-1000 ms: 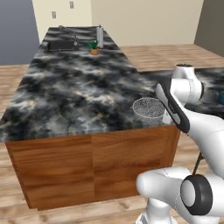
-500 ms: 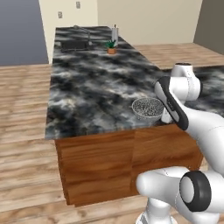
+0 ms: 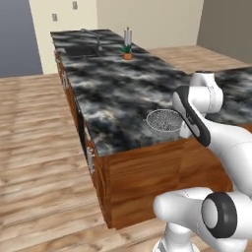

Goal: Pick the teapot and strainer and place them in the sink. Then turn on the water.

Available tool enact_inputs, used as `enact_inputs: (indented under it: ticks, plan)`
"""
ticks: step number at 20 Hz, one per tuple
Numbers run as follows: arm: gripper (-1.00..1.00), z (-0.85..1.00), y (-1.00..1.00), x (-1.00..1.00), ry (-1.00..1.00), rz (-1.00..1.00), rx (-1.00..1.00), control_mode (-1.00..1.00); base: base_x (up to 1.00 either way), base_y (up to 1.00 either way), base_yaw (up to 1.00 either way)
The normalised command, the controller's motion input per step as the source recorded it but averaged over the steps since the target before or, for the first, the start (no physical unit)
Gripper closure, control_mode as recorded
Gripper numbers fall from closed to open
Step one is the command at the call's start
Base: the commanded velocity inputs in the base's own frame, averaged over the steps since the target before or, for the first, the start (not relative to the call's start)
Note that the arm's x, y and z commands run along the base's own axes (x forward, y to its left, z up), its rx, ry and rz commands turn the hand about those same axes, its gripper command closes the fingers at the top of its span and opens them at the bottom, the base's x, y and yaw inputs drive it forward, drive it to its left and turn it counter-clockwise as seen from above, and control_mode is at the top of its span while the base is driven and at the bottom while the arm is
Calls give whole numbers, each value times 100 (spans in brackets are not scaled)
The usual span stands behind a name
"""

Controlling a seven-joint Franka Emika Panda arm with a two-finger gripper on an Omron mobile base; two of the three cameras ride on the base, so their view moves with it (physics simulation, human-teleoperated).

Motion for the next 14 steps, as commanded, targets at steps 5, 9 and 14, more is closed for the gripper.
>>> enact_inputs:
  ticks: [5, 9, 14]
  plan:
    - [100, 0, 0, 0, 0, 0, 0, 100, 23, 100, -42]
    - [100, 0, 0, 0, 0, 0, 0, 100, 20, 100, -43]
    - [100, 0, 0, 0, 0, 0, 0, 100, 15, 100, -41]
